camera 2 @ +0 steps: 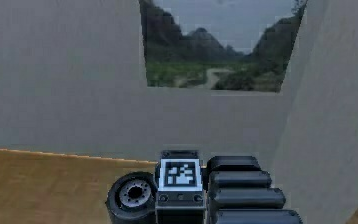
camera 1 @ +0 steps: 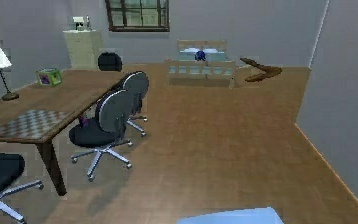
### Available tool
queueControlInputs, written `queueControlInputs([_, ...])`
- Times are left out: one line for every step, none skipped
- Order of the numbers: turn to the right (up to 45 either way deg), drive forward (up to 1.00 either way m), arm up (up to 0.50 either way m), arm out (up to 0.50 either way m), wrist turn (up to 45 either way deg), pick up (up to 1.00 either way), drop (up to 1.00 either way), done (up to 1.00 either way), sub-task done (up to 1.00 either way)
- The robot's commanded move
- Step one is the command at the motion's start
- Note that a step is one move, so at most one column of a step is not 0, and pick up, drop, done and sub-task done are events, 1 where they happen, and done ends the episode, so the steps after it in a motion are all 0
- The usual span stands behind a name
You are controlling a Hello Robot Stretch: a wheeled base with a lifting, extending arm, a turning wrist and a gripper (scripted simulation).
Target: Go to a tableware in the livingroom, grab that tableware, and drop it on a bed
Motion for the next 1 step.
queueControlInputs([45.0,0.0,0.0,0.0,0.0,0.0,0.0,0.0,0.0])
